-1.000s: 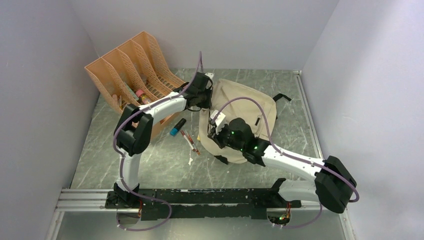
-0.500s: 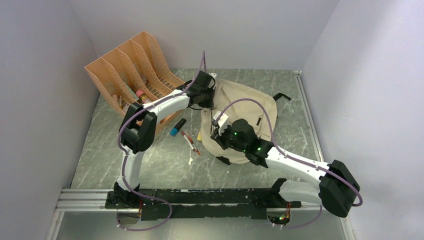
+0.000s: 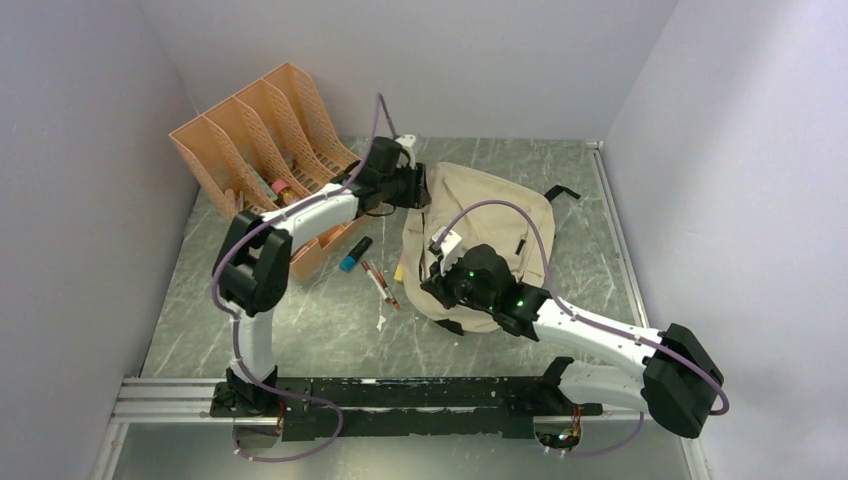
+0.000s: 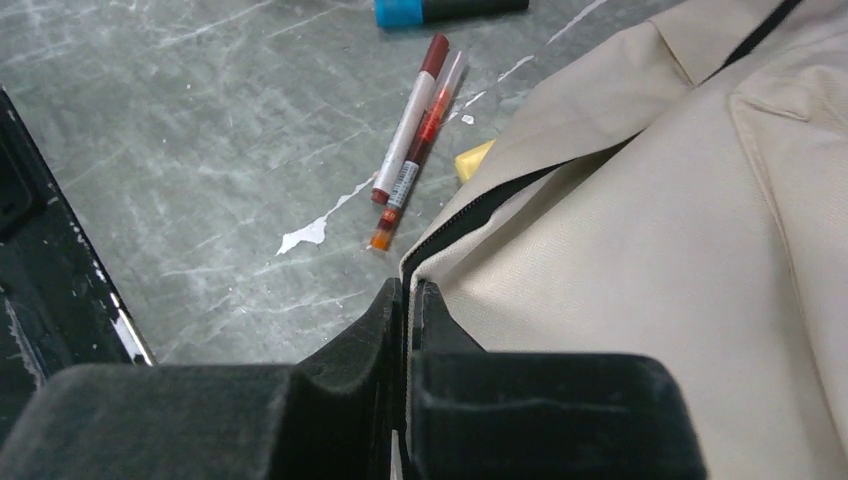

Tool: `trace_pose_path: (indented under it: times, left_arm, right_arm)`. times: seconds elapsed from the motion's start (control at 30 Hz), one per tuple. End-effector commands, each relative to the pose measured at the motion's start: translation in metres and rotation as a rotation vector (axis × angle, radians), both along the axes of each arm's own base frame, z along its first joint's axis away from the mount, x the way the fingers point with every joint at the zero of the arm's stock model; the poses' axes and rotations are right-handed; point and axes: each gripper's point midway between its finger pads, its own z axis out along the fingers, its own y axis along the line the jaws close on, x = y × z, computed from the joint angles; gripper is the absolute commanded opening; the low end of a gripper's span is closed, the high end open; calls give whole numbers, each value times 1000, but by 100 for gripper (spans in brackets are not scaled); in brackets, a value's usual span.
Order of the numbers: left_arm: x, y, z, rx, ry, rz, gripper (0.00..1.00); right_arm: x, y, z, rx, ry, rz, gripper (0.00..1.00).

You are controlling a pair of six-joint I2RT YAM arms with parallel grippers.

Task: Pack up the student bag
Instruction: Zip the student bag at the center of the board.

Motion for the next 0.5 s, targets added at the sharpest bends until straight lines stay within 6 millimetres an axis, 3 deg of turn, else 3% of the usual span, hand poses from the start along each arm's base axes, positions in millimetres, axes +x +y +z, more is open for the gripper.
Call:
trace_pose_path:
  times: [0.0, 0.1, 0.37, 0.47]
  left_arm:
    - [10, 0, 92, -189, -193, 23, 59]
    - [6, 17, 111, -206, -204, 75, 65]
    - [-25, 82, 123, -170, -193, 234, 75]
    - [-39, 105, 116, -162, -180, 283, 76]
  right_arm:
    - [0, 3, 4, 60, 67, -78, 0]
    - [8, 3, 11, 78, 48, -113, 0]
    - [30, -8, 16, 38, 22, -229, 0]
    - [37, -12, 19, 30, 34, -273, 11]
